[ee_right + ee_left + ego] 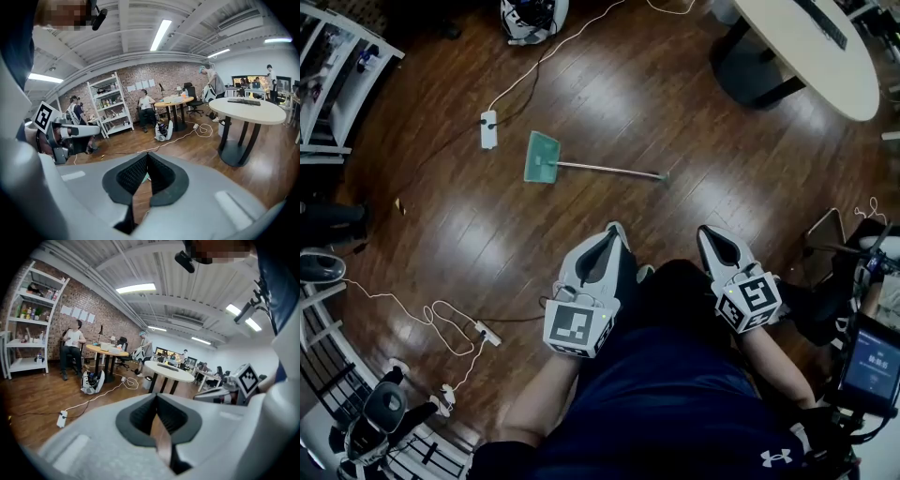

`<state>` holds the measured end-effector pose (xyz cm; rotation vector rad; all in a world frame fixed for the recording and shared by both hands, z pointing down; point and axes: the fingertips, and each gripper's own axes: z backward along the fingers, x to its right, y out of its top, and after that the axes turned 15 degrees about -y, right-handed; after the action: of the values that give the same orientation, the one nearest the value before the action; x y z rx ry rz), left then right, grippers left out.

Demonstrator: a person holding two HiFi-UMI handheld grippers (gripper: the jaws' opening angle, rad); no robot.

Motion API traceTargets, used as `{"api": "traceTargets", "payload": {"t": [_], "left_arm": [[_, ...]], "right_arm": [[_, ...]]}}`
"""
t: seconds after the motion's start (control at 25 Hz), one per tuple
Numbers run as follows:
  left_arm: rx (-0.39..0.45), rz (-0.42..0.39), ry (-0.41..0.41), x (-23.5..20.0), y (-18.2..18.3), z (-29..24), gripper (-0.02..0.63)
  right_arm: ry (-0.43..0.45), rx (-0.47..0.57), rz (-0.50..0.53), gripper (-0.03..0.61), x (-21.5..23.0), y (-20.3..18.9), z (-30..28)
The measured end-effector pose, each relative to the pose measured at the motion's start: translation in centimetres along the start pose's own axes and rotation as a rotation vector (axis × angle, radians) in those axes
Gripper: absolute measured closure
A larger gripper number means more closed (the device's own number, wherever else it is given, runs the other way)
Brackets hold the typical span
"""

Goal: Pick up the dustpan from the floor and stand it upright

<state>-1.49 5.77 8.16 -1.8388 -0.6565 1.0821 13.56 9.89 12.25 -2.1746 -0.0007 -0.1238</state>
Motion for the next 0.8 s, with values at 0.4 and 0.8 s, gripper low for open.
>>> {"api": "traceTargets", "payload": {"t": [0.4,0.8], "left_arm": [[-0.164,0.12,0.113,-1.9,-6.7,-6.1,0.584],[-0.216,0.261,0.076,-2.9,-14.5,-14.7,0.488]], "right_arm": [[0.116,-0.161,0.162,0.527,7.8,-8.3,-8.8],[0.227,-0.284,0.301,0.457,12.7,-16.6,-19.8]]}}
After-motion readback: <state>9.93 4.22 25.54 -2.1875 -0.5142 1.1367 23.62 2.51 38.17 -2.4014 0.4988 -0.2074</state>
